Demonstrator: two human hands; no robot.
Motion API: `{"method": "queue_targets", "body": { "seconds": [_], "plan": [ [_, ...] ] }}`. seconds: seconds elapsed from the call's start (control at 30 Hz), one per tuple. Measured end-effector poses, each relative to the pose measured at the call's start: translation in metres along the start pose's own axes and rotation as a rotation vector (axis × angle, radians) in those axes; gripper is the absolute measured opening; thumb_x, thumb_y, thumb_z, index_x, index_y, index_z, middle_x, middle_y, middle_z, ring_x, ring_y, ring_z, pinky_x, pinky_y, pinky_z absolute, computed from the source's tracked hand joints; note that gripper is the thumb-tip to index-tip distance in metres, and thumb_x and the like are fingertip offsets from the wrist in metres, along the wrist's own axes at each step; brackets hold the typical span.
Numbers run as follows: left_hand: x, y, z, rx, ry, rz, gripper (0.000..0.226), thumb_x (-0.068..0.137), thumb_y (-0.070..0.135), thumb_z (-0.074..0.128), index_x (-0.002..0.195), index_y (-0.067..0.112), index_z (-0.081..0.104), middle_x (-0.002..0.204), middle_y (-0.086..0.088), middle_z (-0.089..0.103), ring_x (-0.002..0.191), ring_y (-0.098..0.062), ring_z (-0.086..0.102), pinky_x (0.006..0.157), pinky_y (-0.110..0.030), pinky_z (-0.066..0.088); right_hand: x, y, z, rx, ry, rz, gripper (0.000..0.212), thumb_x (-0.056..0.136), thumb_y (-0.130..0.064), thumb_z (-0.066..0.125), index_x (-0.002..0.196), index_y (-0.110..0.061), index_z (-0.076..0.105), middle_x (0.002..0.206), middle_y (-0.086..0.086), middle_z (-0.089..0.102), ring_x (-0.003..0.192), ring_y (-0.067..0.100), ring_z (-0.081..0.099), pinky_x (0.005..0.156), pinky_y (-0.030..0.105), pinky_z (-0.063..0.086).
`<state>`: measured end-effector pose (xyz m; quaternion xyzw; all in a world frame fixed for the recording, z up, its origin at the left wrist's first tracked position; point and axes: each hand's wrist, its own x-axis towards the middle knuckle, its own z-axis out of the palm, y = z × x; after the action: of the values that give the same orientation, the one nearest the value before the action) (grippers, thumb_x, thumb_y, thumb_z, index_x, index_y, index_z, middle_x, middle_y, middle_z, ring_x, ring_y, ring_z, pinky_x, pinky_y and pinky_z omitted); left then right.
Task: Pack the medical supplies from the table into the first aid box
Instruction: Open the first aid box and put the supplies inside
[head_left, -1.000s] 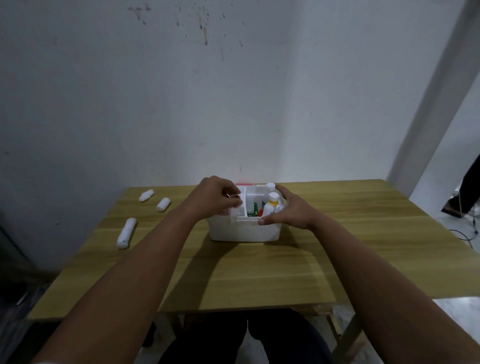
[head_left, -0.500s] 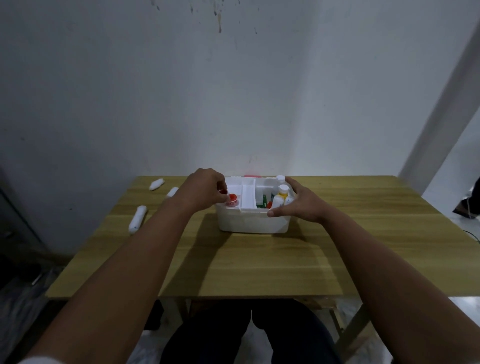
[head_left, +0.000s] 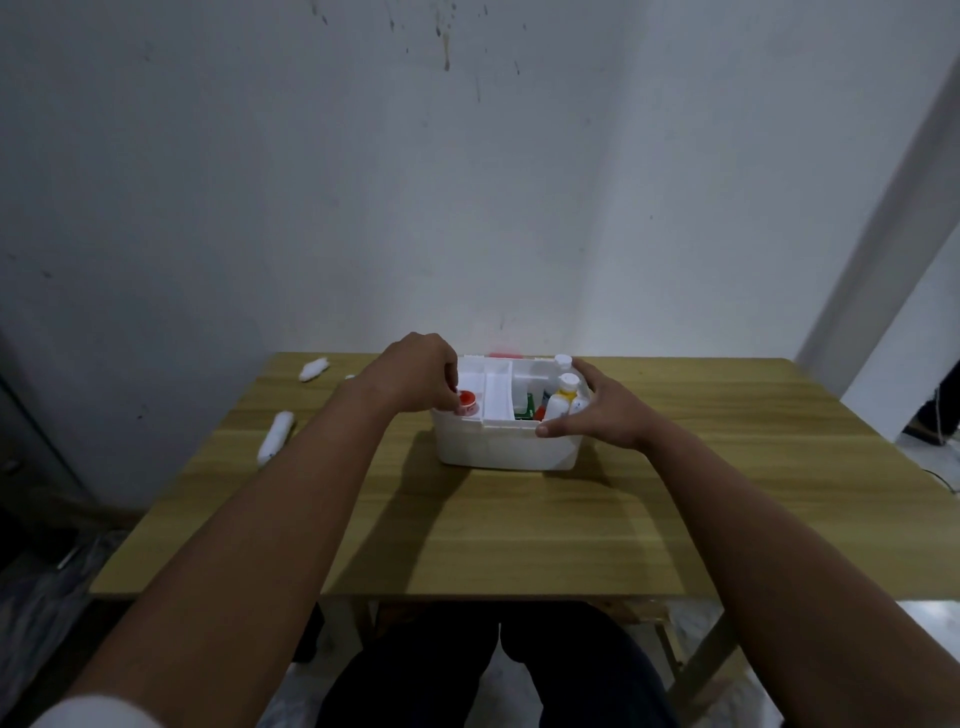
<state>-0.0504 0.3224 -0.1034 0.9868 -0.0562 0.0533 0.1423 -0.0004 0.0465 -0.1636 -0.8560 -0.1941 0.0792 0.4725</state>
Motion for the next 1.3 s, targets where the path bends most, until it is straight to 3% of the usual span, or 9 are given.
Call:
{"method": "queue_targets", "body": {
  "seconds": [0.3, 0.53, 0.63, 0.73, 0.8, 0.97, 1.13, 1.2, 1.3],
  "plan": [
    [0.006, 0.006, -0.002, 0.057, -0.089, -0.009, 0.026, 0.08, 0.03, 0.086, 0.096, 0.011, 0.079, 0.091, -0.002, 0.076, 0.083, -0.016, 0.069, 0.078, -0.035, 0.06, 0.0, 0.0, 0.0, 0.005, -0.004, -0.009, 0.101, 0.06, -0.035, 0.098, 0.144, -0.039, 0.042, 0.124, -0.02, 0.062, 0.11, 0.003, 0.062, 0.087, 0.024, 0.053],
    [0.007, 0.003, 0.006, 0.043, -0.043, -0.062, 0.04, 0.075, 0.05, 0.086, 0.078, 0.01, 0.079, 0.072, 0.0, 0.073, 0.072, -0.016, 0.067, 0.067, -0.034, 0.054, -0.004, -0.001, -0.001, 0.009, 0.002, -0.003, 0.095, 0.063, -0.032, 0.097, 0.138, -0.043, 0.041, 0.117, -0.027, 0.059, 0.105, -0.002, 0.062, 0.075, 0.012, 0.05],
    [0.003, -0.004, 0.004, 0.003, 0.045, -0.046, 0.033, 0.084, 0.045, 0.078, 0.076, 0.013, 0.08, 0.069, 0.001, 0.072, 0.063, -0.013, 0.063, 0.058, -0.029, 0.048, -0.005, -0.002, -0.002, 0.007, -0.007, -0.007, 0.093, 0.063, -0.032, 0.097, 0.135, -0.046, 0.04, 0.117, -0.027, 0.059, 0.106, -0.001, 0.062, 0.072, 0.011, 0.051],
    [-0.002, -0.032, 0.006, -0.1, 0.358, -0.127, 0.023, 0.092, 0.032, 0.066, 0.09, 0.013, 0.079, 0.087, 0.001, 0.074, 0.074, -0.015, 0.064, 0.066, -0.03, 0.05, -0.005, -0.004, -0.002, 0.012, -0.013, -0.006, 0.09, 0.066, -0.027, 0.095, 0.134, -0.046, 0.039, 0.114, -0.029, 0.057, 0.096, -0.004, 0.061, 0.064, 0.009, 0.051],
    [-0.002, -0.07, 0.014, -0.109, 0.44, -0.274, 0.022, 0.091, 0.03, 0.065, 0.099, 0.015, 0.077, 0.099, -0.002, 0.073, 0.086, -0.021, 0.066, 0.071, -0.033, 0.053, -0.004, -0.001, -0.002, 0.005, -0.008, -0.008, 0.09, 0.068, -0.023, 0.094, 0.135, -0.044, 0.038, 0.111, -0.029, 0.055, 0.093, -0.005, 0.06, 0.061, 0.007, 0.051],
    [0.002, -0.151, 0.036, -0.009, 0.246, -0.59, 0.075, 0.081, 0.065, 0.068, 0.141, 0.023, 0.054, 0.145, -0.012, 0.048, 0.132, -0.038, 0.044, 0.101, -0.05, 0.045, 0.008, 0.008, -0.004, 0.002, -0.02, -0.001, 0.11, 0.057, -0.038, 0.096, 0.149, -0.038, 0.036, 0.123, -0.017, 0.058, 0.108, 0.009, 0.061, 0.073, 0.019, 0.052],
    [0.024, -0.199, 0.039, -0.072, -0.014, -0.598, 0.124, 0.053, 0.095, 0.055, 0.159, 0.034, 0.029, 0.17, -0.008, 0.009, 0.153, -0.034, 0.016, 0.117, -0.053, 0.026, 0.014, 0.015, -0.004, -0.02, -0.042, -0.005, 0.117, 0.055, -0.044, 0.095, 0.154, -0.039, 0.032, 0.131, -0.015, 0.056, 0.107, 0.003, 0.059, 0.077, 0.02, 0.051],
    [0.038, -0.215, 0.044, -0.09, -0.054, -0.555, 0.129, 0.051, 0.093, 0.057, 0.16, 0.029, 0.03, 0.17, -0.006, 0.011, 0.154, -0.029, 0.018, 0.117, -0.05, 0.028, 0.016, 0.015, -0.005, -0.015, -0.047, -0.007, 0.112, 0.059, -0.037, 0.095, 0.152, -0.04, 0.033, 0.129, -0.019, 0.057, 0.108, 0.001, 0.059, 0.074, 0.016, 0.052],
    [0.052, -0.227, 0.051, -0.08, -0.029, -0.49, 0.109, 0.071, 0.074, 0.073, 0.159, 0.021, 0.034, 0.167, -0.007, 0.026, 0.15, -0.027, 0.031, 0.116, -0.044, 0.032, 0.019, 0.017, -0.005, 0.003, -0.064, -0.026, 0.104, 0.062, -0.029, 0.095, 0.148, -0.041, 0.037, 0.13, -0.02, 0.059, 0.109, 0.004, 0.063, 0.07, 0.015, 0.057]
  ]
}}
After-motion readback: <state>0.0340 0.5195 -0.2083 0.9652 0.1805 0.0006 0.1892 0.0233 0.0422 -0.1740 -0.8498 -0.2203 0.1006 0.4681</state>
